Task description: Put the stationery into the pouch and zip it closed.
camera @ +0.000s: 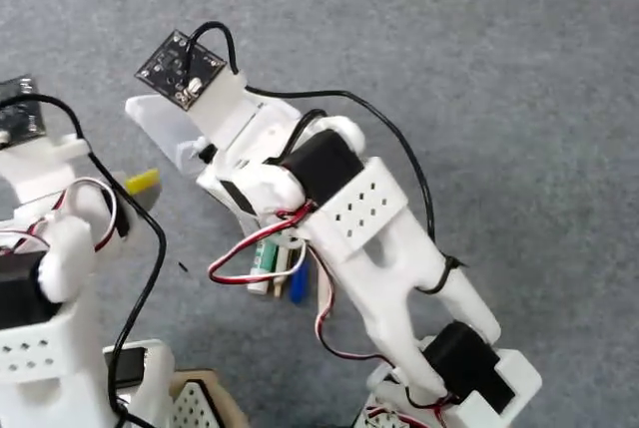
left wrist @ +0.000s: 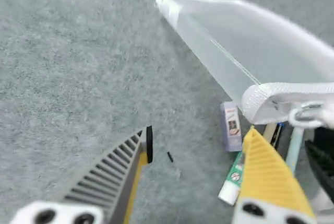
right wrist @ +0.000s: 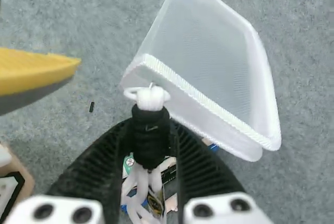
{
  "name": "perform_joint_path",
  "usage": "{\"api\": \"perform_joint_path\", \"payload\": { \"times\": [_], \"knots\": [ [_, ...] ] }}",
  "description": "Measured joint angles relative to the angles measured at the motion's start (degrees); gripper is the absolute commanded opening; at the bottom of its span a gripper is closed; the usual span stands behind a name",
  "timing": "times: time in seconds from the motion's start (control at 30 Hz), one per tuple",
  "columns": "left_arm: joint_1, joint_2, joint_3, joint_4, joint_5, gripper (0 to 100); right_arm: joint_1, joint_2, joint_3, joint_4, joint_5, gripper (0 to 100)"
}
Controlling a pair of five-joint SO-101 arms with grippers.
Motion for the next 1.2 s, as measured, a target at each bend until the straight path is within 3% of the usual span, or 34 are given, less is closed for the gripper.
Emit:
{"api": "perform_joint_path", "payload": {
  "times": [0.57,0.77,1.2],
  "knots": [
    [0.2,0.0,-1.8,-3.0,2.5,29,-0.3,0.0,-8.5,3.3,0.0,1.2],
    [4.7,0.0,-2.1,-3.1,6.7,29,-3.0,0.0,-8.5,3.3,0.0,1.2],
    [3.9,0.0,5.4,-12.9,7.6,29,-2.9,0.0,-8.5,4.5,0.0,1.2]
  ]
}}
